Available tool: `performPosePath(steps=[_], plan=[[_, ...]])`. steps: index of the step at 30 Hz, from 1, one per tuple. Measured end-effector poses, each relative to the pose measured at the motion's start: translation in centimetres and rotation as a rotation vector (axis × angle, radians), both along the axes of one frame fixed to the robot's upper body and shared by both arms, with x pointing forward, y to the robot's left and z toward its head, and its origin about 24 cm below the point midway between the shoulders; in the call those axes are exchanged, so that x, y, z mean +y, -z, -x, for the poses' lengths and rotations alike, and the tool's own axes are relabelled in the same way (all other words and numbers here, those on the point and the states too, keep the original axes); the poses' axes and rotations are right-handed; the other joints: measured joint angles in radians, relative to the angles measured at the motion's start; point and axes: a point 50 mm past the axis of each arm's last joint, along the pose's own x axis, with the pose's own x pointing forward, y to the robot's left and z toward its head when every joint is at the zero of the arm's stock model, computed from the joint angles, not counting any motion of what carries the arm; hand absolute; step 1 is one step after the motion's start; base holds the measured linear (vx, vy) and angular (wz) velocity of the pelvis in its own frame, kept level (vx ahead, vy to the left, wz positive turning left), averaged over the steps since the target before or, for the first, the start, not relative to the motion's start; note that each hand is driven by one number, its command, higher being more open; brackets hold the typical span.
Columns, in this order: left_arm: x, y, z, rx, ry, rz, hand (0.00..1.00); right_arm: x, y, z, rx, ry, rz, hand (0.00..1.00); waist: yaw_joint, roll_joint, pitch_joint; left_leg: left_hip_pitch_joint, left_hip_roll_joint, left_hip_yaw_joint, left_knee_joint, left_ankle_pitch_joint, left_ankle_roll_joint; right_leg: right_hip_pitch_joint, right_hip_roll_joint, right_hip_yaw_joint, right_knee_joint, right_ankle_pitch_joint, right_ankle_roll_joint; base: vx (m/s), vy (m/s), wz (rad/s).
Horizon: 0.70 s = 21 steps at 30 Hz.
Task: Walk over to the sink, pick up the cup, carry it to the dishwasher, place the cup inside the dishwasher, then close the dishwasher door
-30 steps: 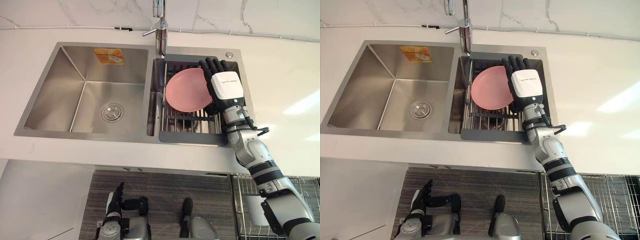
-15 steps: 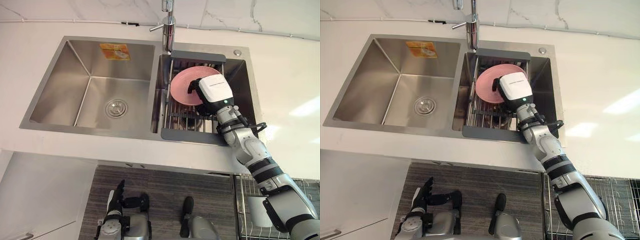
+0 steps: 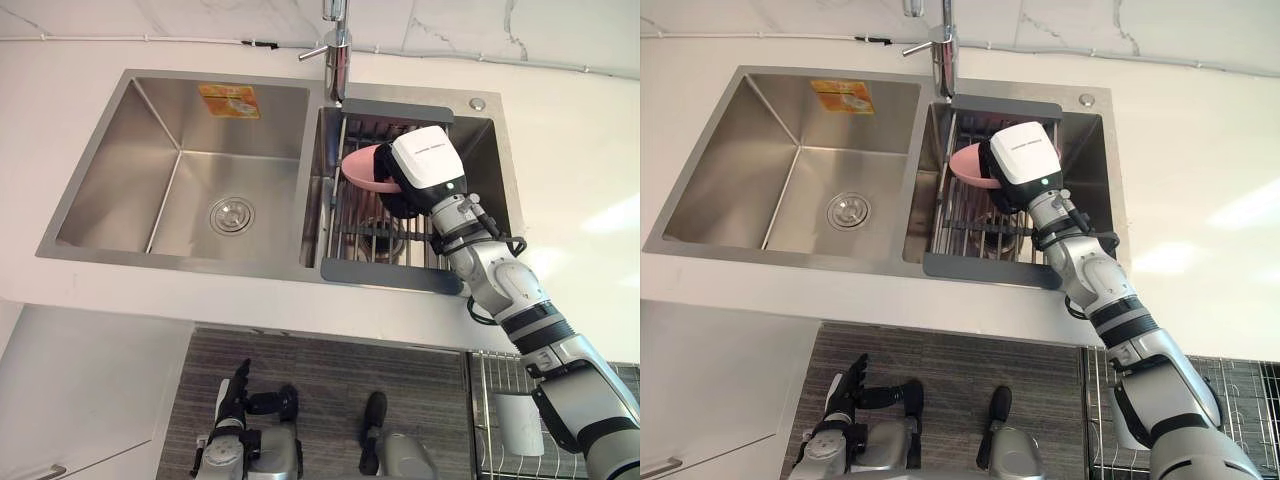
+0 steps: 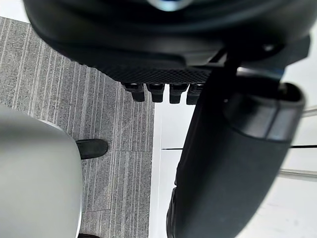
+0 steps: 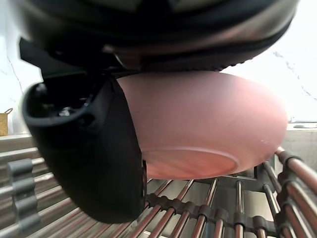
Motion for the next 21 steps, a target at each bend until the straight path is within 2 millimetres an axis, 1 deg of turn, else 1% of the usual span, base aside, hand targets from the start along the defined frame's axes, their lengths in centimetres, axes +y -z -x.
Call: performPosePath(steps=[3, 7, 12, 14, 16, 20, 21], plan=[[0.0, 0.1, 0.1, 0.008, 0.001, 0.0, 1.0, 0.4, -0.1, 1.0, -0.01, -0.047, -0.054, 0.0, -0.002, 0.0, 0.0, 0.018, 0.001, 0.002, 0.0, 0.0, 0.0, 0.016, 0.001, 0.002, 0.0, 0.0, 0.0, 0.0, -0.002, -0.01], [0.0, 0.2, 0.2, 0.016, 0.002, 0.0, 1.0, 1.1, -0.5, 2.1, -0.04, -0.102, -0.073, 0.0, -0.004, 0.0, 0.0, 0.032, 0.001, 0.002, 0.0, -0.002, 0.003, 0.031, 0.001, 0.003, -0.001, -0.001, -0.001, 0.0, 0.0, 0.0], [0.1, 0.3, 0.4, 0.033, 0.003, 0.0, 1.0, 1.3, -0.6, 3.8, -0.074, -0.154, -0.106, 0.0, -0.013, 0.001, -0.001, 0.06, 0.0, 0.007, -0.003, -0.006, 0.005, 0.054, 0.004, 0.007, -0.002, -0.001, -0.001, -0.01, 0.001, -0.02], [0.2, 0.4, 0.4, 0.037, 0.007, 0.001, 1.0, 1.1, -0.6, 4.7, -0.084, -0.164, -0.143, 0.0, -0.02, 0.001, -0.002, 0.076, 0.0, 0.016, -0.007, -0.008, 0.004, 0.065, 0.005, 0.014, -0.002, -0.001, -0.001, -0.03, 0.005, -0.1], [0.2, 0.5, 0.5, 0.045, 0.01, 0.003, 1.0, 0.8, -0.5, 5.2, -0.085, -0.166, -0.167, 0.0, -0.023, 0.001, -0.004, 0.088, 0.0, 0.03, -0.008, -0.008, 0.004, 0.071, 0.005, 0.027, -0.003, -0.001, -0.001, -0.04, 0.007, -0.17], [0.3, 0.8, 1.1, 0.076, 0.011, 0.002, 1.0, 0.0, -0.7, 6.6, -0.119, -0.158, -0.202, 0.0, -0.045, 0.0, -0.014, 0.11, 0.001, 0.036, -0.012, -0.009, 0.004, 0.091, 0.006, 0.035, -0.014, -0.001, -0.001, -0.04, -0.003, -0.08], [0.3, 0.9, 1.2, 0.084, 0.011, 0.001, 1.0, -0.1, -0.7, 6.8, -0.124, -0.154, -0.209, 0.0, -0.046, 0.001, -0.02, 0.111, 0.001, 0.039, -0.012, -0.009, 0.004, 0.091, 0.006, 0.038, -0.016, -0.001, -0.001, -0.04, -0.003, -0.11]])
